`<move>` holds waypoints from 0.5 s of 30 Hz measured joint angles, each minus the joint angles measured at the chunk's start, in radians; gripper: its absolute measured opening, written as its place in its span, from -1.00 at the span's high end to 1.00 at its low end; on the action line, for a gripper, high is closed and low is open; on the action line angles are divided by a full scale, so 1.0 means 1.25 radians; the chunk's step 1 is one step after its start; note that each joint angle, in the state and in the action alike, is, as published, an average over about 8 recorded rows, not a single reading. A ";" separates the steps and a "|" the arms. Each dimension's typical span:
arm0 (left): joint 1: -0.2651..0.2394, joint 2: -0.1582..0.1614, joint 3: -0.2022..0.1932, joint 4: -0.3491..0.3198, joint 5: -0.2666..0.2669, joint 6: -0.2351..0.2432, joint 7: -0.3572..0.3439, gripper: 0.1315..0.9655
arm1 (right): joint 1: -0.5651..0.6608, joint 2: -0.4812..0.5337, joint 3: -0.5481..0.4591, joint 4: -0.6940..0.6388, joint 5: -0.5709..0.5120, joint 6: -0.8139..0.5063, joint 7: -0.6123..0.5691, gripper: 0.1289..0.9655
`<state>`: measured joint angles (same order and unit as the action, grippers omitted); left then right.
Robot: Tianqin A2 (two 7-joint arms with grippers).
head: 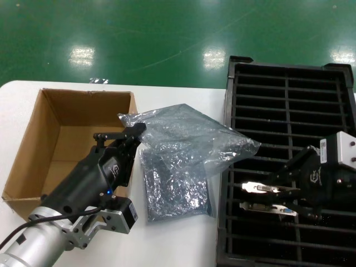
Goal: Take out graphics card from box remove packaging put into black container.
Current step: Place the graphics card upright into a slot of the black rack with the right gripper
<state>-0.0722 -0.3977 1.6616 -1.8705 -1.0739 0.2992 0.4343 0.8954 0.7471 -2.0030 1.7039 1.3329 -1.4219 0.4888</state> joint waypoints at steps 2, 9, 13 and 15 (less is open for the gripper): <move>0.000 0.000 0.000 0.000 0.000 0.000 0.000 0.98 | 0.007 -0.005 -0.004 -0.009 -0.002 -0.005 -0.003 0.85; 0.000 0.000 0.000 0.000 0.000 0.000 0.000 0.98 | 0.031 -0.020 -0.011 -0.034 0.002 -0.022 0.001 0.85; 0.000 0.000 0.000 0.000 0.000 0.000 0.000 0.98 | 0.046 -0.027 -0.015 -0.051 0.005 -0.032 0.002 0.85; 0.000 0.000 0.000 0.000 0.000 0.000 0.000 0.98 | 0.054 -0.031 -0.017 -0.061 0.004 -0.036 0.000 0.85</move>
<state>-0.0722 -0.3977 1.6616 -1.8705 -1.0739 0.2992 0.4343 0.9629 0.7081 -2.0246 1.6271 1.3384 -1.4669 0.4886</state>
